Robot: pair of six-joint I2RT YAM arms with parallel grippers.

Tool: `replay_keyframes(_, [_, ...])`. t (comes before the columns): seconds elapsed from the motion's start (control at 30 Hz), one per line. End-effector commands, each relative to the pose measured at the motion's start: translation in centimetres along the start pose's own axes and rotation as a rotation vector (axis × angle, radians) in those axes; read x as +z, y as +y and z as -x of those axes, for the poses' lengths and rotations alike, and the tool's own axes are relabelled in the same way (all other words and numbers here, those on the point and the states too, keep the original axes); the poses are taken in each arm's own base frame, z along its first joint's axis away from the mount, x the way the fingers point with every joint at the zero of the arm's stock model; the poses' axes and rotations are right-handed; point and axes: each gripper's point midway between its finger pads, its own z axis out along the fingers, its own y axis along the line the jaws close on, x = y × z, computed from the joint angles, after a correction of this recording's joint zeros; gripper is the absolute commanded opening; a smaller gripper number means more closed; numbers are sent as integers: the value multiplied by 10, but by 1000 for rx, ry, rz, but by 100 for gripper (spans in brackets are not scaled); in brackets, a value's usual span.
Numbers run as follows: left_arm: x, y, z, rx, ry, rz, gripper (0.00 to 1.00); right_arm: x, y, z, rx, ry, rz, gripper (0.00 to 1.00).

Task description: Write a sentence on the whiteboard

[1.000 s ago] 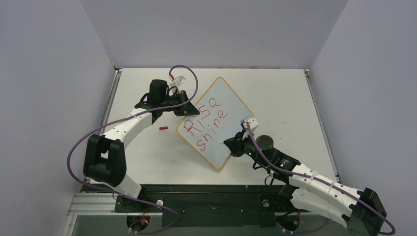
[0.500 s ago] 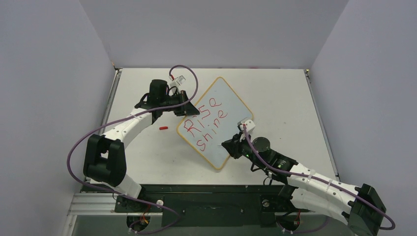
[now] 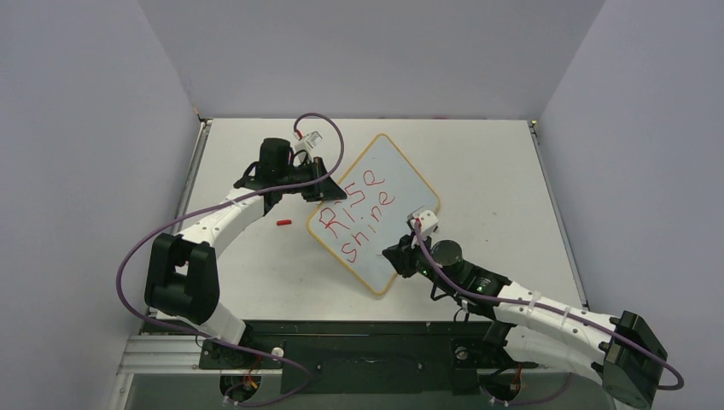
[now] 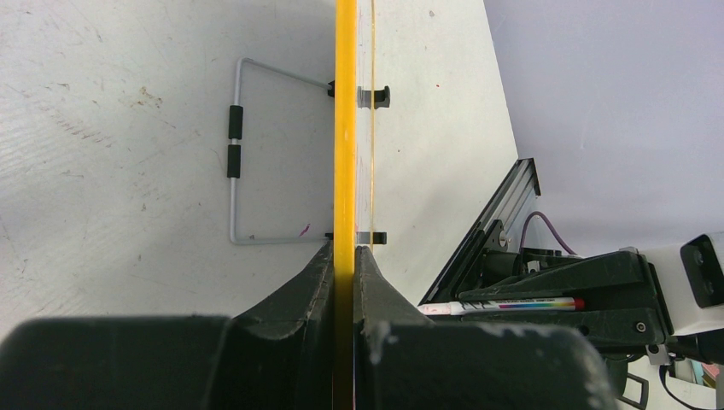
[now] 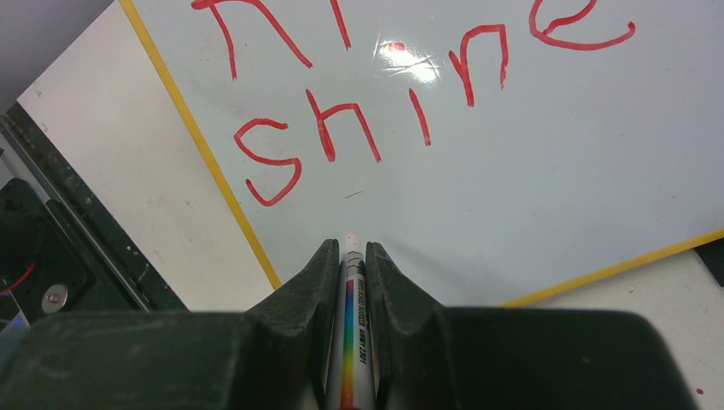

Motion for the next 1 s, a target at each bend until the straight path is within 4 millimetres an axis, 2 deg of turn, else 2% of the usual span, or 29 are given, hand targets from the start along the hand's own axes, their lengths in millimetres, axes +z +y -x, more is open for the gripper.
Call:
replay_keyframes(0.0, [-3,1,26,91,-92,4,0,4,3,13,-10,-50,-12,0])
replay_keyframes(0.97, [-2,2,25,89,-89,-1,0,7,10,12,-39,-42,-20,0])
